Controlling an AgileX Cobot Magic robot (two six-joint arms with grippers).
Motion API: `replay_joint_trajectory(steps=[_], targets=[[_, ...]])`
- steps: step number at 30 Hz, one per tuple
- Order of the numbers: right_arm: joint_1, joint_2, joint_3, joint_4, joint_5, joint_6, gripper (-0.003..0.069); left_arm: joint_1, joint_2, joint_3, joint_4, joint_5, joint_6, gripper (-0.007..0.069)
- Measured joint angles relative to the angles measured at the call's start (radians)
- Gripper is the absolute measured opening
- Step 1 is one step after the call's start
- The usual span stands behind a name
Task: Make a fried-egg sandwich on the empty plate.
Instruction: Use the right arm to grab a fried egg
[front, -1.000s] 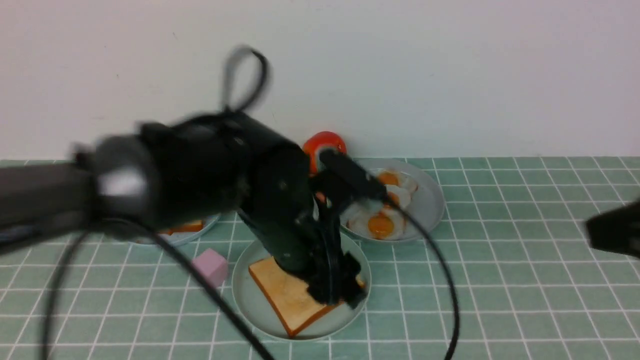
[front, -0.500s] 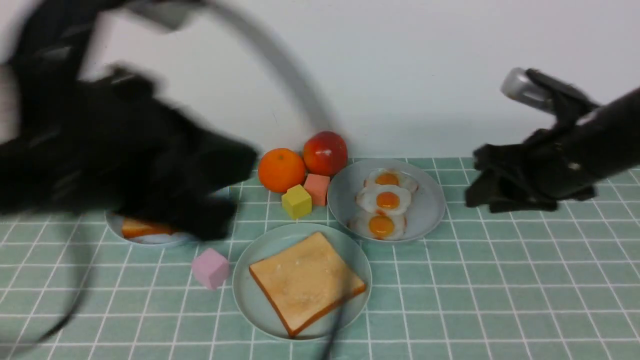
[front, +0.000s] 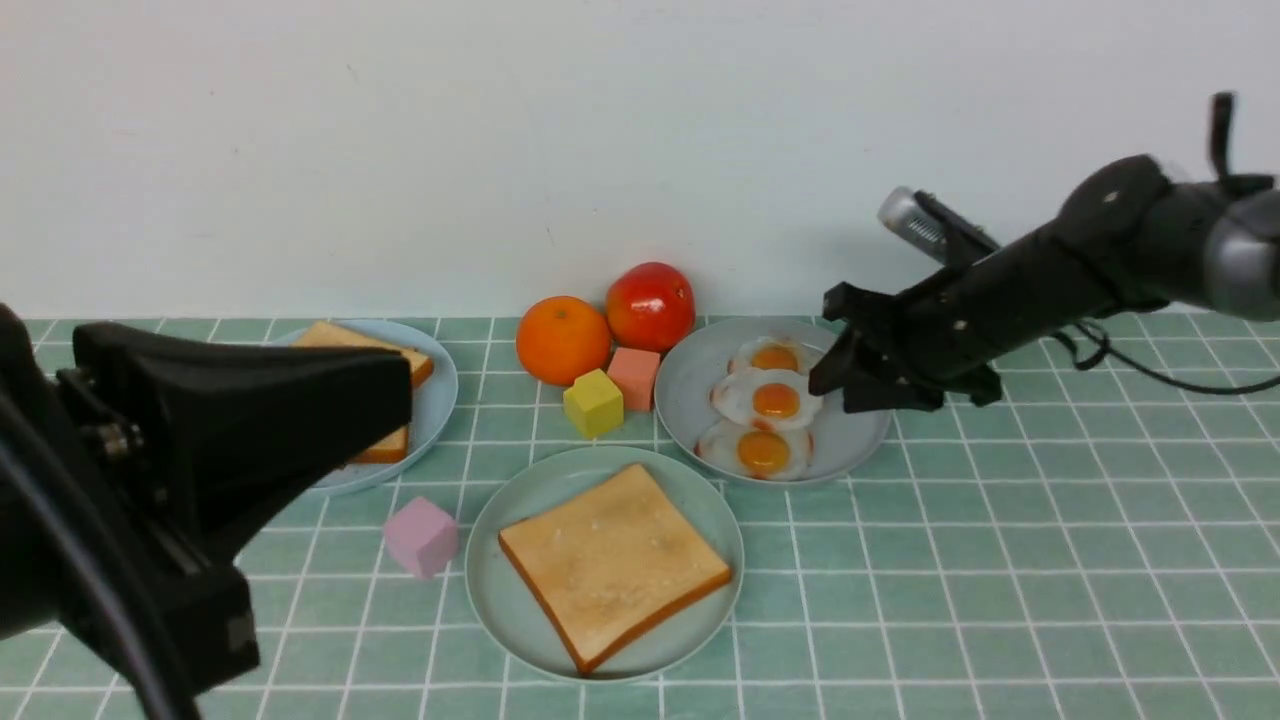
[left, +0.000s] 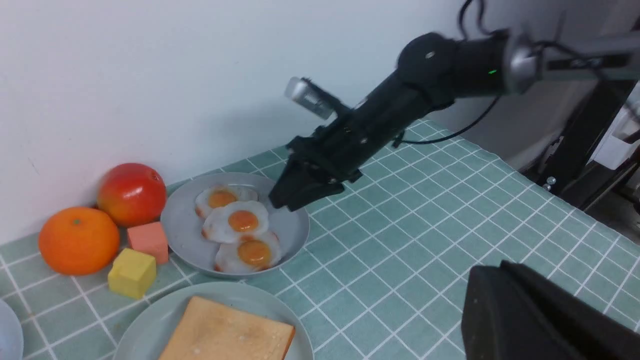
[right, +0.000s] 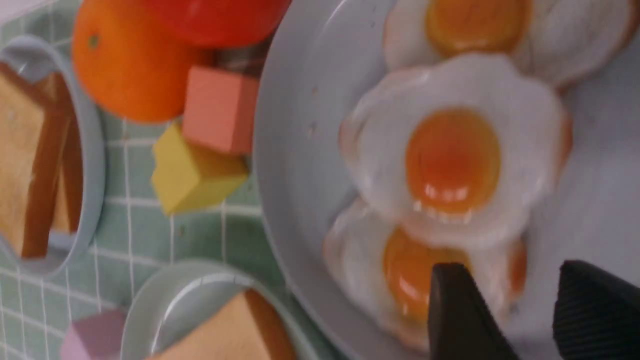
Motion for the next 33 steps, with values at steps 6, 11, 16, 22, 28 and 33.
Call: replay_joint_trajectory(steps=[6,11,16,22,28,33], targets=[[-0.014,0.077,-0.044,0.031,-0.015,0.010,0.0294,0.000,0.000,0.003,0.000,-0.006,0.000,-0.0013],[-0.016,0.113,-0.062,0.061,-0.051,0.010,0.0295,0.000,0.000,0.003,-0.001,-0.017,0.000,-0.0013],[-0.016,0.143,-0.089,0.108,-0.074,0.010,0.0295,0.000,0.000,0.003,-0.001,-0.017,0.000,-0.0013],[-0.016,0.165,-0.108,0.146,-0.079,0.010,0.0295,0.000,0.000,0.003,-0.001,-0.018,0.000,-0.0013],[-0.017,0.172,-0.113,0.161,-0.079,0.010,0.0292,0.000,0.000,0.003,-0.001,-0.018,0.000,-0.0013],[-0.017,0.172,-0.113,0.157,-0.080,0.009,0.0216,0.000,0.000,0.003,-0.001,-0.018,0.000,-0.0013]])
